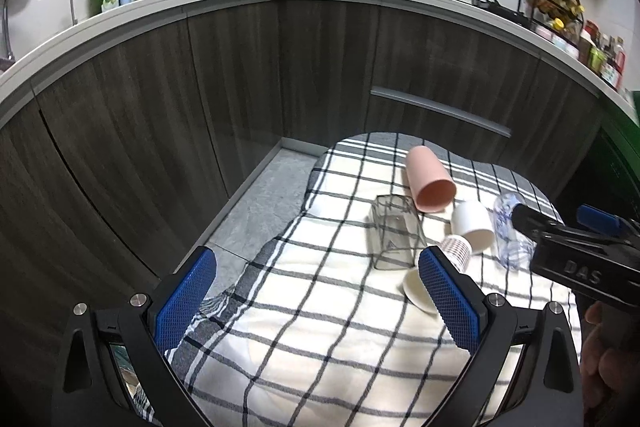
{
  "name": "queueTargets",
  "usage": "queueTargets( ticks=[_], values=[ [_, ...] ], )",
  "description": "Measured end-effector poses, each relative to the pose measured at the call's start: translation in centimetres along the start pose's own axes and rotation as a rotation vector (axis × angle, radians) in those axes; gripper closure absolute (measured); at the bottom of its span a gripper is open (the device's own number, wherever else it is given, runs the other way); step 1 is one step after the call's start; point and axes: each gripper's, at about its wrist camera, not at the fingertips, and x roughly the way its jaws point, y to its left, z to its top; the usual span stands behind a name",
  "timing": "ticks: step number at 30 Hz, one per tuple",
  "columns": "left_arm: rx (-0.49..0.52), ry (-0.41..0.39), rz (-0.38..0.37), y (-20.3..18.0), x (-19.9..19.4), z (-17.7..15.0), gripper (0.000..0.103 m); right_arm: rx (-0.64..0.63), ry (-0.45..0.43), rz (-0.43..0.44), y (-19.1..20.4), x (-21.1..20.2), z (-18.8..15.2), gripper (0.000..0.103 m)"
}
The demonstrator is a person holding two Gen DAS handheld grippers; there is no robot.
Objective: Flip cup upside down
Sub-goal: 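Reach the right gripper to the tinted glass cup and close on it, then lift the glass cup with the right gripper, stand it on its base, open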
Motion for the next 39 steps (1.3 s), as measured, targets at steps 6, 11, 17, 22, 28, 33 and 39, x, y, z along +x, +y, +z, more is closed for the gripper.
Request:
queueTargets(
  ticks=[6,11,17,22,28,33,39],
  values=[
    [-0.048,0.017,0.015,1.8,2.2,0.7,0.0,-0.073,0.097,0.053,3.0,4.8,2.4,0.001],
    [-0.05,0.048,0.013,2.8,4.3,0.8,0.0,-0.078,0.206,0.089,5.0,9.5,3.6,0.001],
    [-0.046,0.09,-0.021,3.6,7.1,1.0,0.0,-0.122,0.34,0.095,8.2,15.1,4.0,0.002],
    [-0.05,0.119,-0.002,4.2,9.5,1.2,0.0,-0.152,0.416,0.075,9.8,18.6,4.0,0.002],
    [-0.049,0.156,-0.01,4.3,11.5,1.0,0.0,-0.146,0.514,0.048,10.3,22.5,3.4,0.01],
    [-0.049,0.155,-0.01,4.4,11.6,1.1,0.0,-0.137,0.582,0.075,10.2,23.8,2.6,0.031],
    [-0.051,0.15,-0.007,4.7,10.9,1.1,0.0,-0.112,0.571,0.092,10.3,23.1,2.4,0.035]
  ],
)
